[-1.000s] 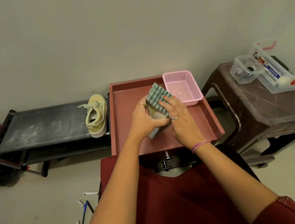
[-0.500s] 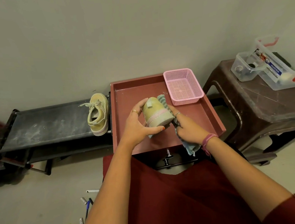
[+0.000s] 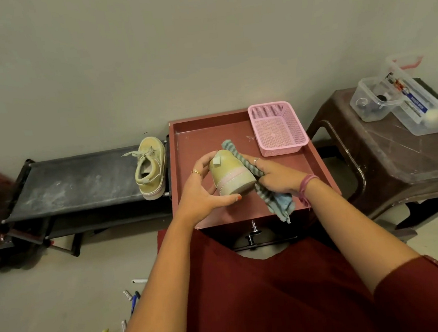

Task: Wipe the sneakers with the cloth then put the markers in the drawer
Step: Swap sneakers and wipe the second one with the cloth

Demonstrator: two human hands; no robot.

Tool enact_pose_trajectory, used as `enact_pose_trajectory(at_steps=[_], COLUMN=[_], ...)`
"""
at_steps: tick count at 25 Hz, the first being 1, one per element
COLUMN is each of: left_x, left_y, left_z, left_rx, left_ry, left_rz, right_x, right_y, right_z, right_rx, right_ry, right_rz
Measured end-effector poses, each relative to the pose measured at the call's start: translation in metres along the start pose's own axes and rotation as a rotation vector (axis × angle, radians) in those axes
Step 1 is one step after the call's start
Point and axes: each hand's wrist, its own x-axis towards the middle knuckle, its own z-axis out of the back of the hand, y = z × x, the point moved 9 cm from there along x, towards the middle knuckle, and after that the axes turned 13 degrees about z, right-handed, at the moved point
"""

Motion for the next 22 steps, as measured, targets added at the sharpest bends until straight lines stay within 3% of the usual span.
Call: enact_pose_trajectory(at_steps=[3,7,9,11,15,19,22], left_x=[0.0,0.003,0.004,0.005,0.002,0.005,0.008], left_y=[0.001,0.0,0.001,0.003,0.007,0.01,0.018], left_z=[0.001,0.005,0.007,0.011,0.019,0.015,0.007], left_rx=[-0.017,-0.066,-0.08,-0.089,-0.139,-0.179,-0.234], left_ry=[0.022,0.012,-0.004,-0.03,-0.063,-0.083,-0.109], left_rz=[0.0,0.001,0.003,0.001,-0.004,-0.026,-0.036], right_x=[0.0,-0.008,-0.009,-0.003,0.004,0.001,-0.007], right_y=[0.017,0.068,0.07,0.038,-0.032,-0.014,0.034], right_z=[-0.006,-0.023,-0.021,-0.015,-0.038,-0.025,-0.009], right_rx=[-0.081,-0.375,-0.377,-0.169,-0.007,0.084,-0.122], right_ry=[-0.052,-0.133,-0.247,-0.325,-0.205,-0.262,-0.328], right_rz=[0.04,0.3,0.374,0.289,0.013,0.004,0.216])
